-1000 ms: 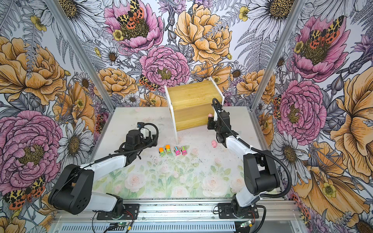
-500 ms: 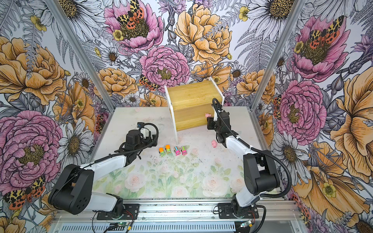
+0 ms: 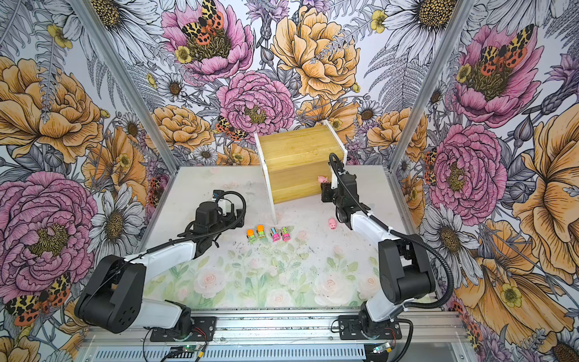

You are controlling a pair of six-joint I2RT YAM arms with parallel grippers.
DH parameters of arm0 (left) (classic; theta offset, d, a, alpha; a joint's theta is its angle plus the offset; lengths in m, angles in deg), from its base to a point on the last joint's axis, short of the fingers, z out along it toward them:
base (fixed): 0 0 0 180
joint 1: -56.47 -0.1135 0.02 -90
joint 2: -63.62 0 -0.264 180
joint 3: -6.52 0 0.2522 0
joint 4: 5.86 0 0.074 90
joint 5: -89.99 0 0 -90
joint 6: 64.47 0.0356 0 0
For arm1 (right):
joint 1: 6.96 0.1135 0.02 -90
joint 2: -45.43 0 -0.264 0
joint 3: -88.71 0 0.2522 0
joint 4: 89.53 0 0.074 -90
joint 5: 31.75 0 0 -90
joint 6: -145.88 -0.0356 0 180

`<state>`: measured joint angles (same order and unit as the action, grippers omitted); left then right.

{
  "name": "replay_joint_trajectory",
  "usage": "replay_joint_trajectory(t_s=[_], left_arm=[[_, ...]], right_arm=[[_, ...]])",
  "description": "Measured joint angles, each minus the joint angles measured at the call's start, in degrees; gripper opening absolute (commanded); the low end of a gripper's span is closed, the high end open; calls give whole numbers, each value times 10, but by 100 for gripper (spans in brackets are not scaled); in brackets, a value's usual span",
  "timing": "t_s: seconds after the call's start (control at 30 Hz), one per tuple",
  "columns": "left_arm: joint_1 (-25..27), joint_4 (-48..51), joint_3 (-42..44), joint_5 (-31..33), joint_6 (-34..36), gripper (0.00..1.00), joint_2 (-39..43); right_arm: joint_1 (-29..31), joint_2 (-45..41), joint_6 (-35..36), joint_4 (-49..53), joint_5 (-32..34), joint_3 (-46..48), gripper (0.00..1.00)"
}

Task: Place and organize the plastic toys onto the shelf

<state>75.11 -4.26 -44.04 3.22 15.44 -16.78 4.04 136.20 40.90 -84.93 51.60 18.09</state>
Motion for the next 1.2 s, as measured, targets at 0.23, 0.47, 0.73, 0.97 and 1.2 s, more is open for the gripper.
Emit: replay_joint_trajectory(t_s=[0.23,0.47,0.73,0.97,1.2], left_arm=[[0,0,0,0,0,99,0],[0,0,0,0,0,99,0],[0,0,0,0,0,99,0],[0,0,0,0,0,99,0],[0,0,0,0,0,99,0]], right_arm=[[0,-8,9,-11,-20,17,36],[0,-8,18,-35,-29,29,34],[0,-8,26,-61,-29,42,33],[0,-6,26,-70,-42,42,32],[0,-2,26,-70,-70,42,32]])
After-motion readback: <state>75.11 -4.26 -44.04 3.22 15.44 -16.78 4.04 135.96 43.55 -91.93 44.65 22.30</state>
